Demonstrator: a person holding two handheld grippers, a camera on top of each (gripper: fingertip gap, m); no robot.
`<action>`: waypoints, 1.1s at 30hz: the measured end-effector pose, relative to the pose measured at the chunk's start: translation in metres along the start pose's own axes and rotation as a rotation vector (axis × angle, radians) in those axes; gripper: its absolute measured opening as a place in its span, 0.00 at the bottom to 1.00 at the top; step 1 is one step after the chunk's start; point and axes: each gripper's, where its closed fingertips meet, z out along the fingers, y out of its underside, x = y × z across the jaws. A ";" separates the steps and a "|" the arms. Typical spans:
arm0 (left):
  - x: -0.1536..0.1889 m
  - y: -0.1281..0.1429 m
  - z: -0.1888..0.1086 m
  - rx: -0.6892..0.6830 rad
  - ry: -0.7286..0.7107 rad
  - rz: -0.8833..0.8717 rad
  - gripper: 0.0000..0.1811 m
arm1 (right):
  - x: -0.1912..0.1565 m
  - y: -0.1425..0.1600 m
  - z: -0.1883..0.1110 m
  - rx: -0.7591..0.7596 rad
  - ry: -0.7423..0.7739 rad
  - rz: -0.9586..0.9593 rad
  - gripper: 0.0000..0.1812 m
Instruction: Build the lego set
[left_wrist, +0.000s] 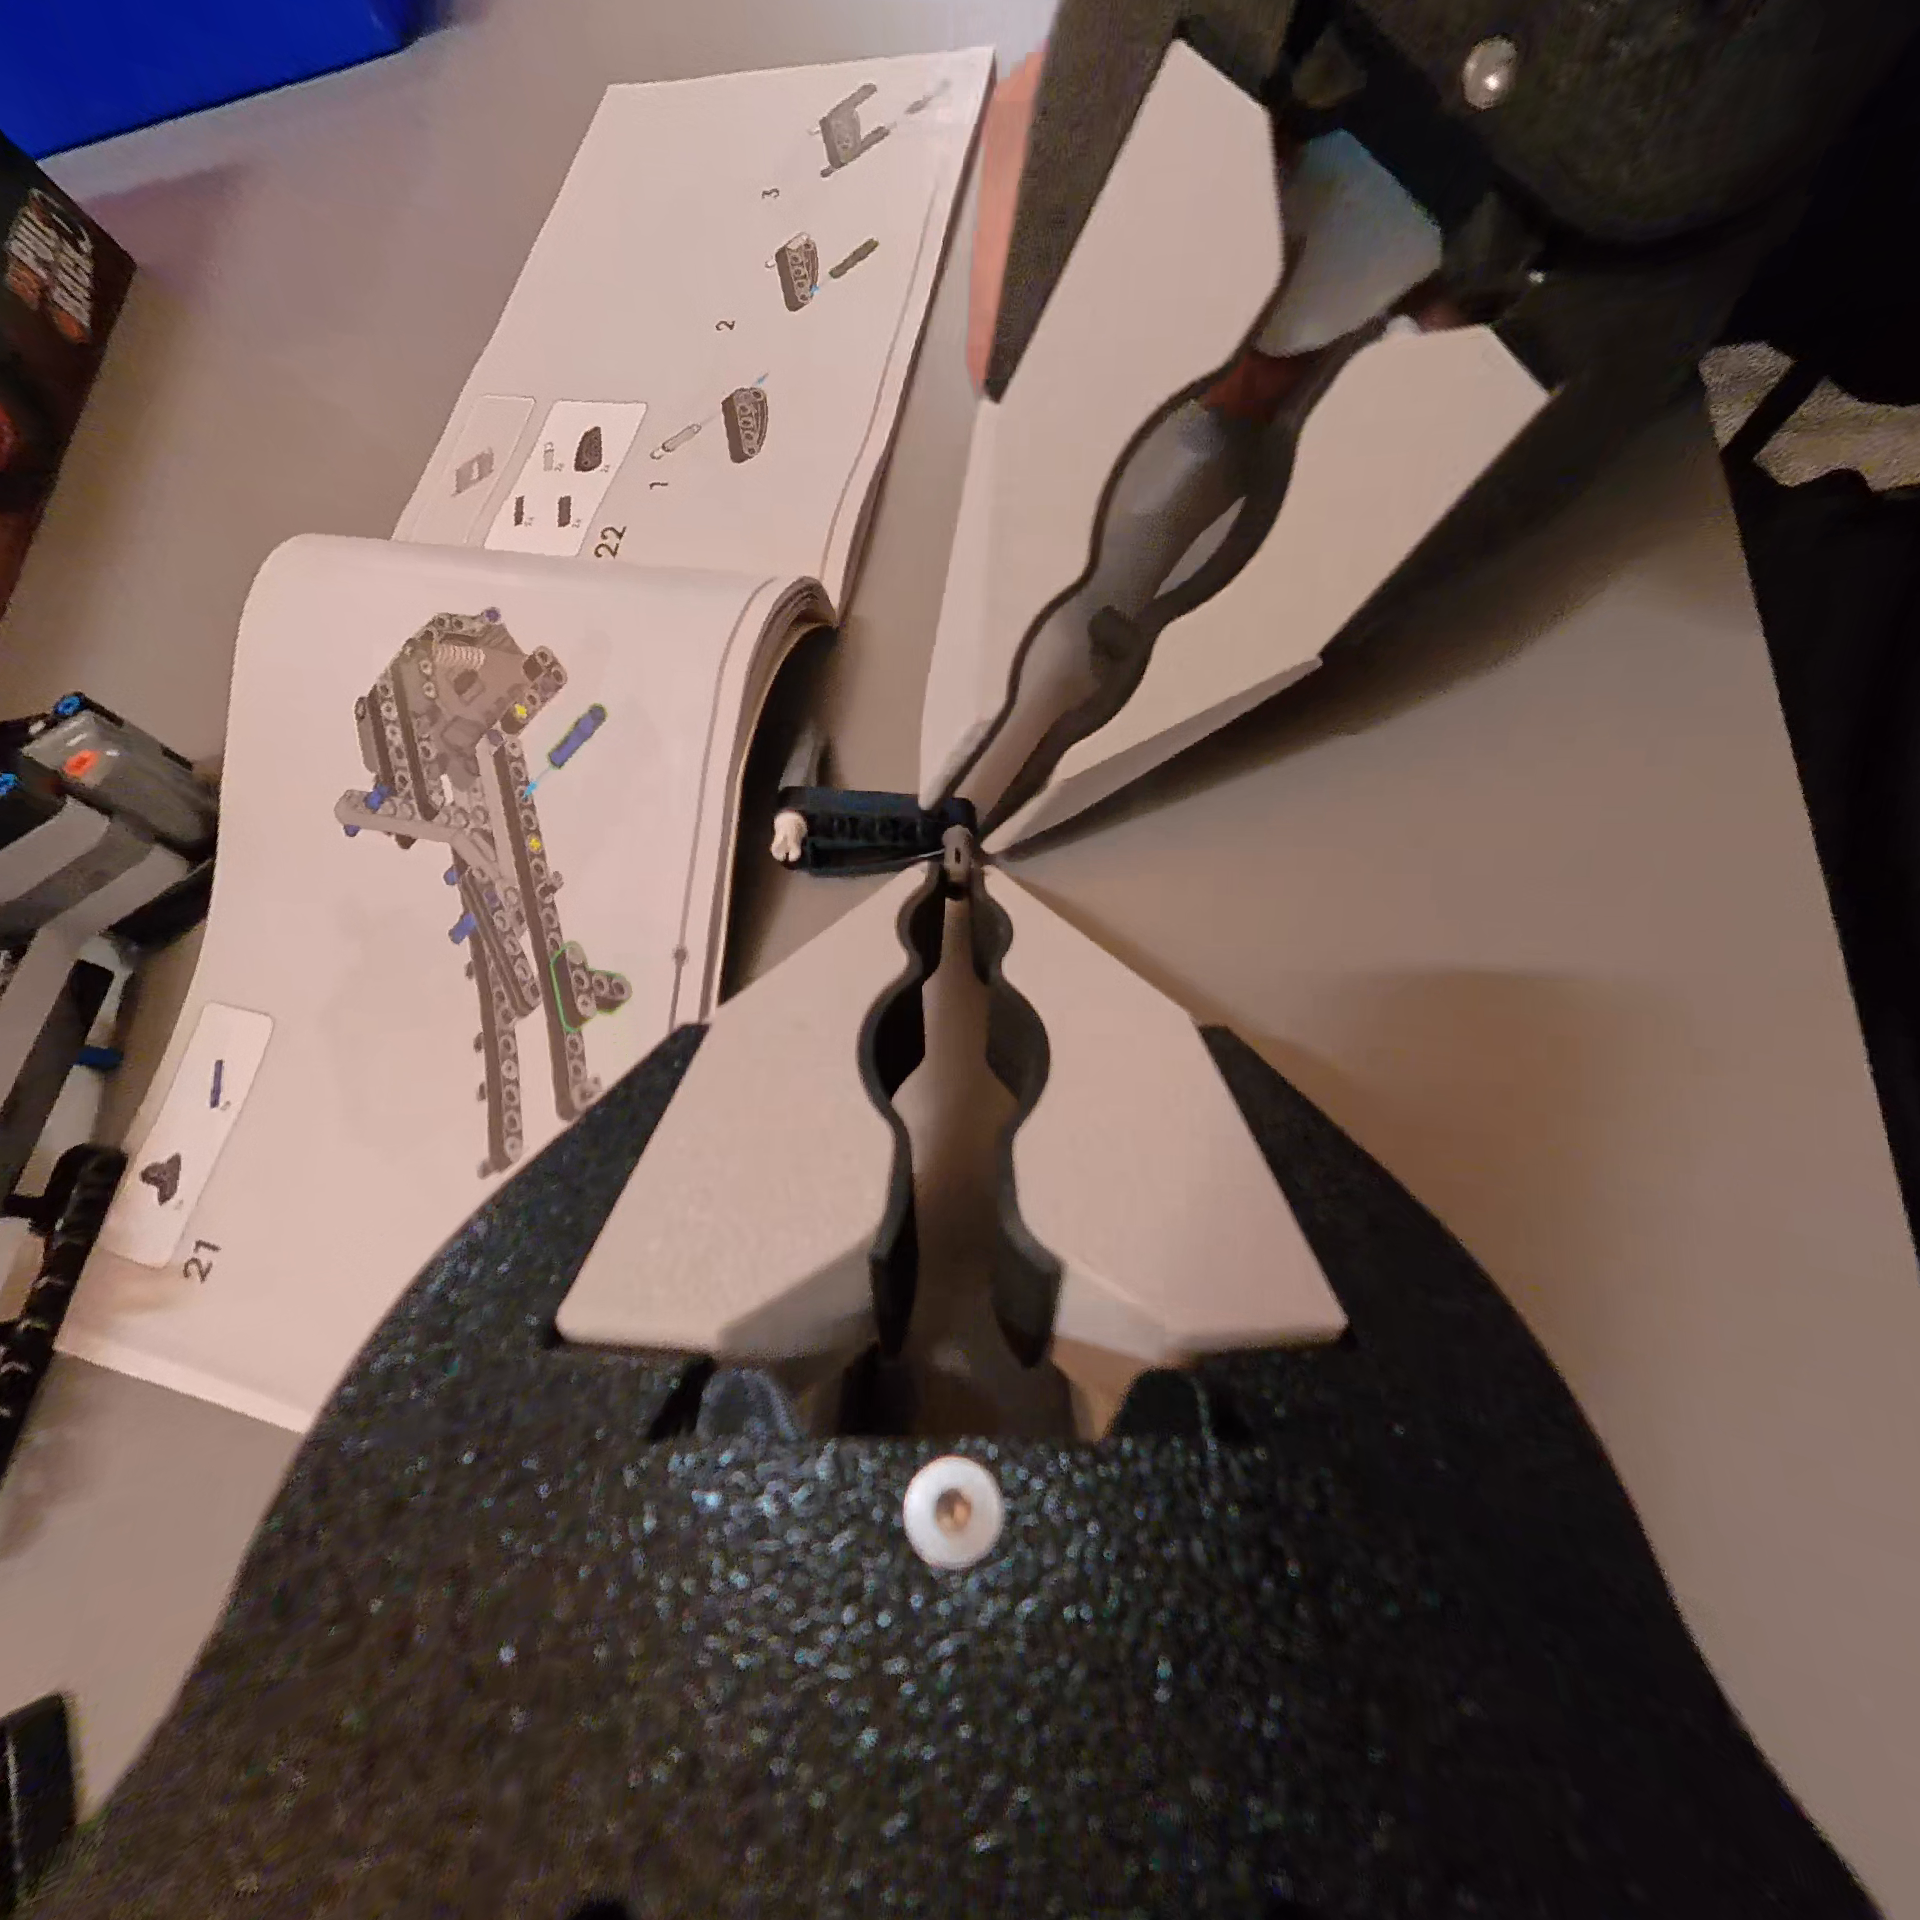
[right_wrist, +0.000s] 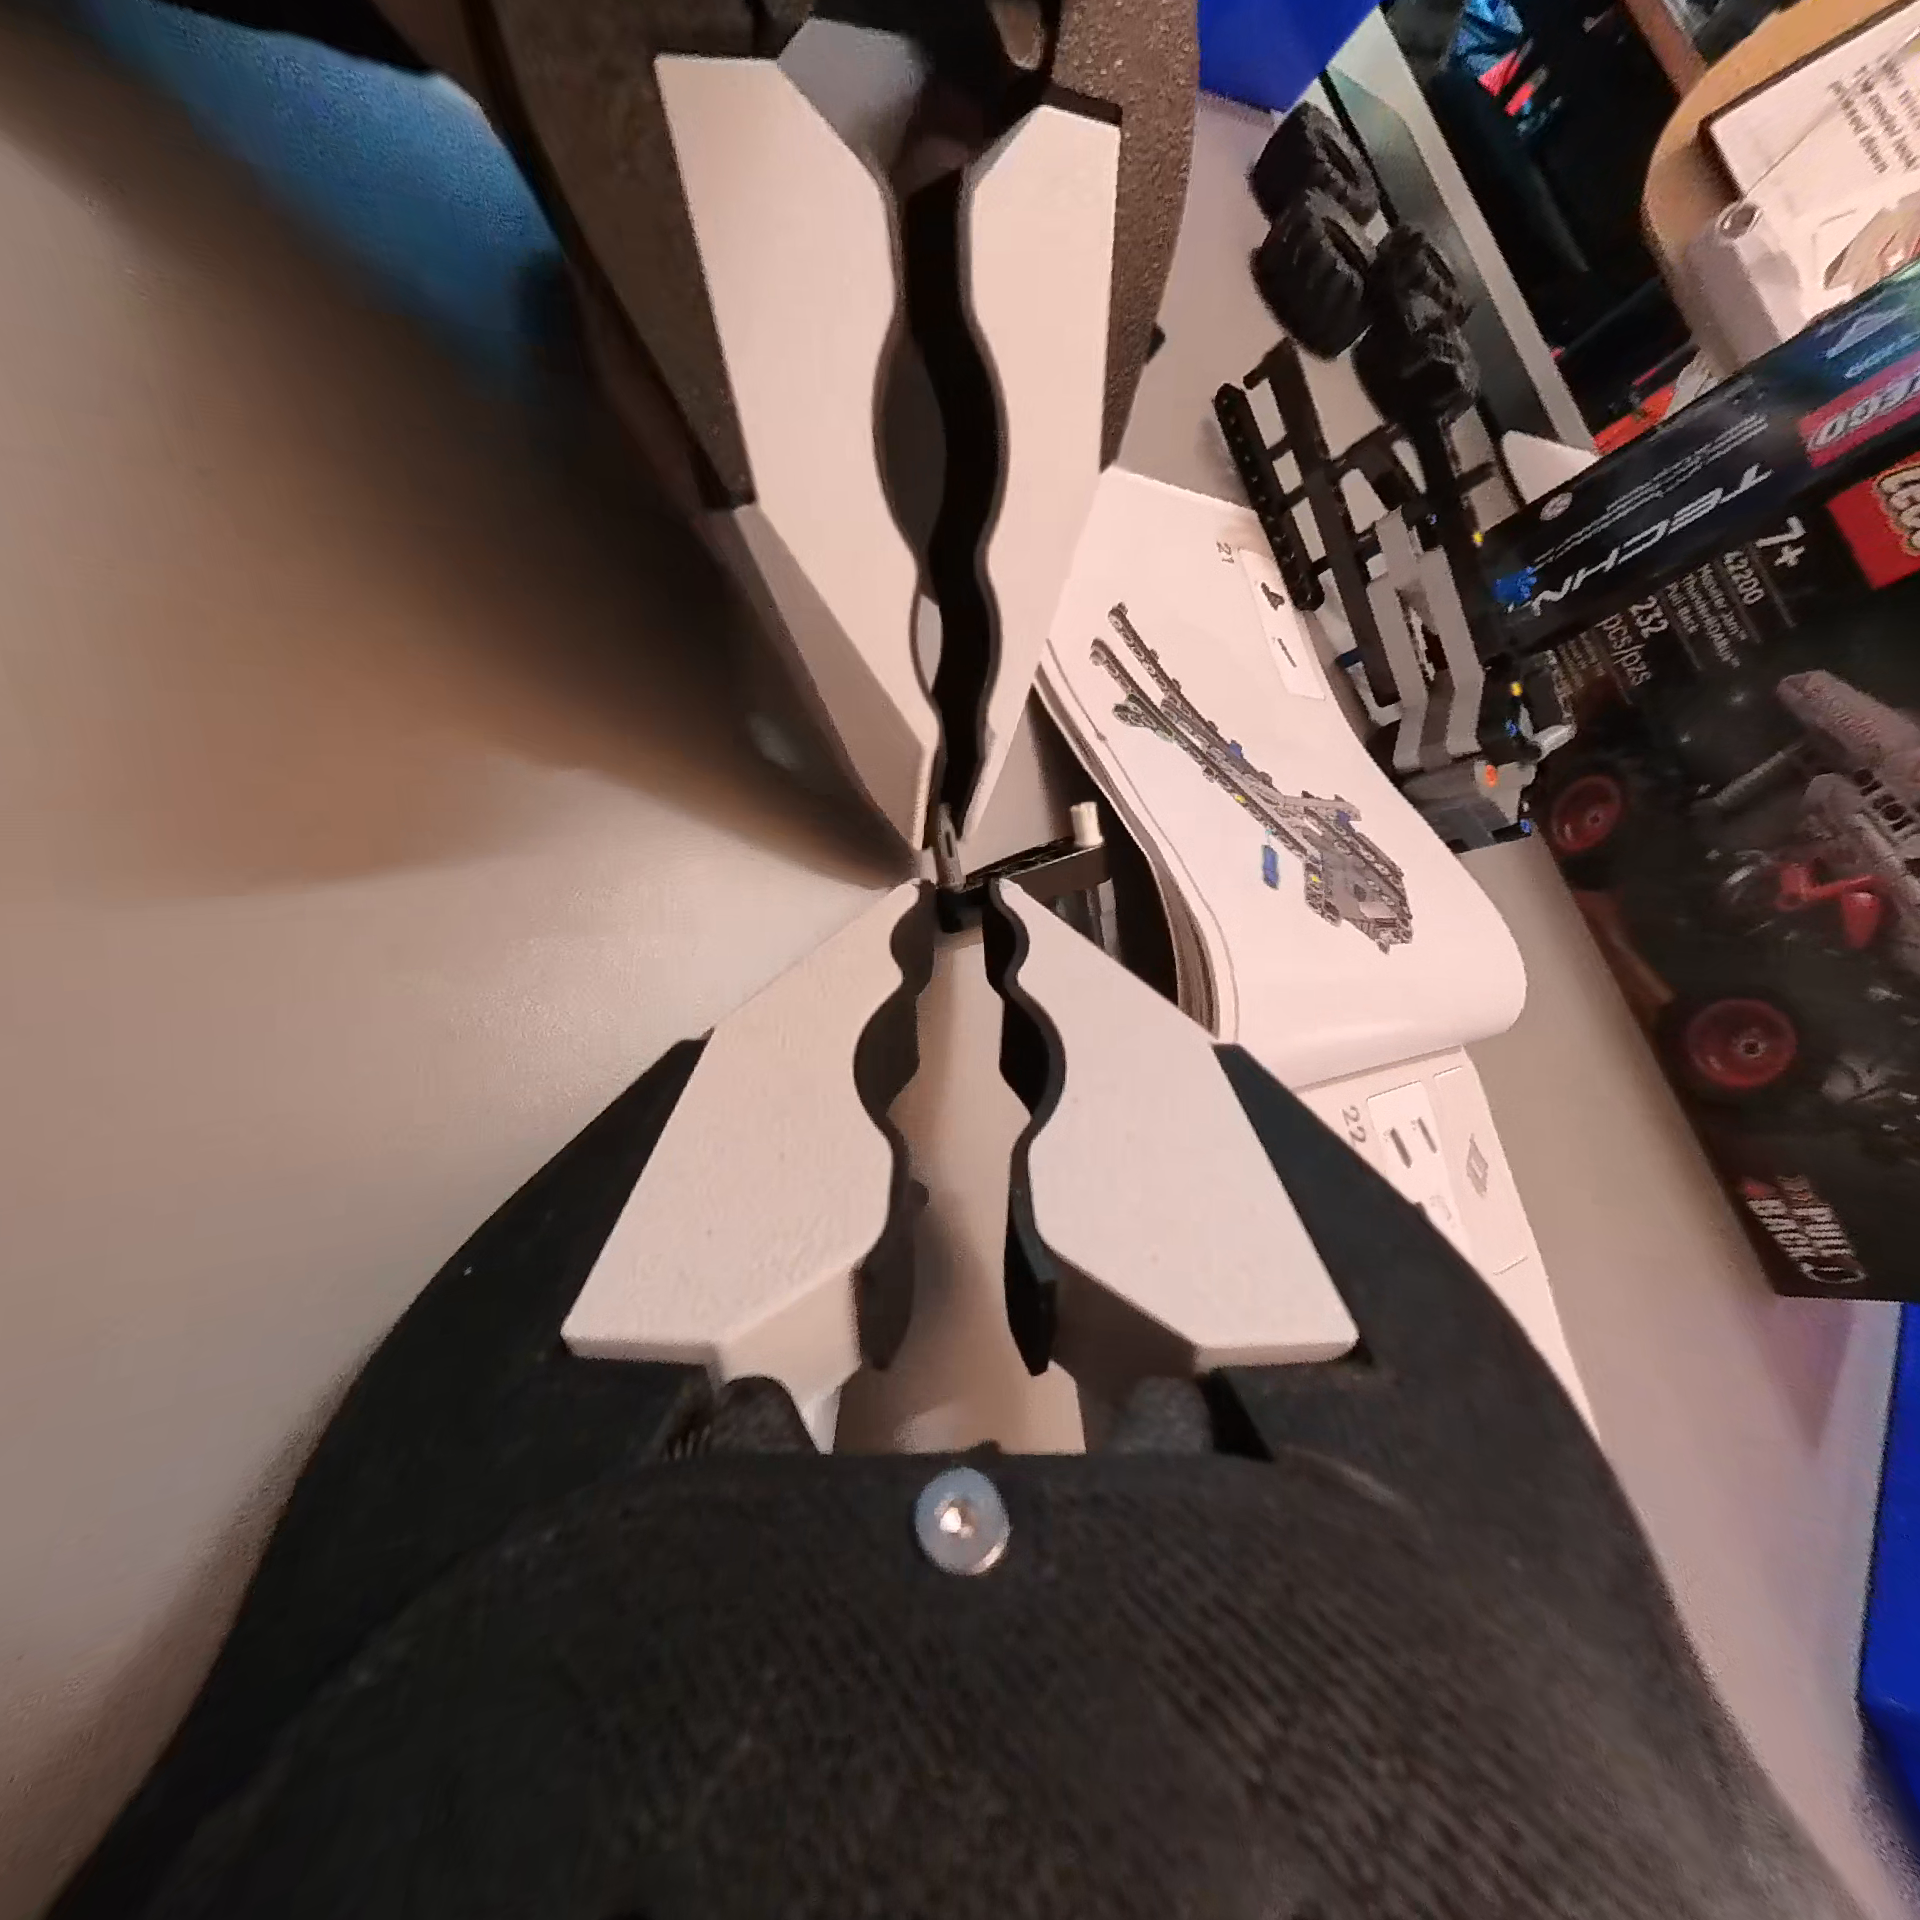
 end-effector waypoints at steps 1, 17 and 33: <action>0.000 0.001 -0.001 -0.003 0.005 -0.013 0.01 | -0.001 0.000 0.000 -0.002 0.005 -0.011 0.02; -0.002 0.012 -0.028 -0.042 0.047 -0.063 0.01 | -0.004 -0.013 -0.002 0.056 0.011 -0.044 0.10; 0.013 0.027 -0.057 -0.119 0.151 -0.110 0.01 | -0.022 -0.034 0.008 0.092 0.050 -0.246 0.02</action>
